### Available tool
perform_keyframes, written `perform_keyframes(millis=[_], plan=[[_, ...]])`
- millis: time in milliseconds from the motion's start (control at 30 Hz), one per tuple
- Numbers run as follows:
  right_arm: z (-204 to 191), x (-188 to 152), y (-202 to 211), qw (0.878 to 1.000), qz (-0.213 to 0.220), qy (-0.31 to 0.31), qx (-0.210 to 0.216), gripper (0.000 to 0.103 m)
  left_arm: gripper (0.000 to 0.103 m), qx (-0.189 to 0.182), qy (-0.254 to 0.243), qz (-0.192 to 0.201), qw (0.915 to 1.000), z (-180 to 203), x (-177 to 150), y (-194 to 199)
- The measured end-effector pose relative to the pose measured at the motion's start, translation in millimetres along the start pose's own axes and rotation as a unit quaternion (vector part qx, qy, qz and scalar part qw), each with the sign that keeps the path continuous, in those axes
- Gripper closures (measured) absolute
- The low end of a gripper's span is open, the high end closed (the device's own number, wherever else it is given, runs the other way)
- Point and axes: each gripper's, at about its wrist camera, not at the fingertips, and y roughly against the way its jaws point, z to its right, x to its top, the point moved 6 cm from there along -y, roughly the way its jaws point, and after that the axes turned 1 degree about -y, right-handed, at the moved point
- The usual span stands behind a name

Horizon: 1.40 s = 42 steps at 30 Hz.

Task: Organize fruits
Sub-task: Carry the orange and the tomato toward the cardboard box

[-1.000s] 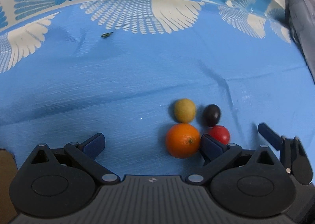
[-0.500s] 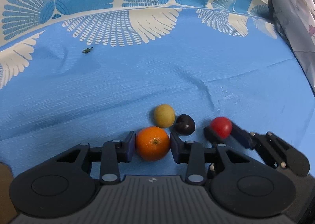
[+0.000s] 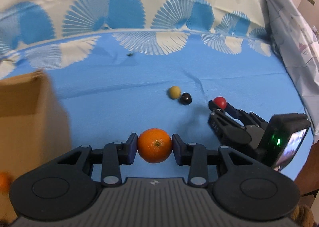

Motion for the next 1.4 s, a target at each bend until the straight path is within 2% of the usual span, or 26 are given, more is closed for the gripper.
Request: perform_keyframes(millis=[200,333,533,700,800,1100,1400], plan=[[-22,9,94,0.999,0.031,0.036,0.023,0.072,0.062,0.025,0.017,0.019,0.9994,-30,-34,78],[-56,10,172,0.994,0.043,0.06,0.076,0.072,0.062,0.048,0.027,0.027,0.9981,-54,-60,126],[-119,1,262,0.982,0.025,0.064,0.178,0.072,0.062,0.074,0.043,0.042,0.9954,-94,-104,192],[-170,-12,320,0.968,0.0,0.061,0.242,0.072,0.062,0.084,0.057,0.057,0.9932,-117,-146,237],[-199,-18,352,0.962,-0.002,0.076,0.264,0.072,0.062,0.079,0.067,0.058,0.9929,-127,-172,258],[-241,-35,413,0.951,0.002,0.12,0.286,0.072,0.062,0.086,0.097,0.072,0.989,-160,-229,300],[-251,-38,426,0.948,0.002,0.14,0.285,0.072,0.062,0.083,0.124,0.089,0.9848,-176,-238,316]])
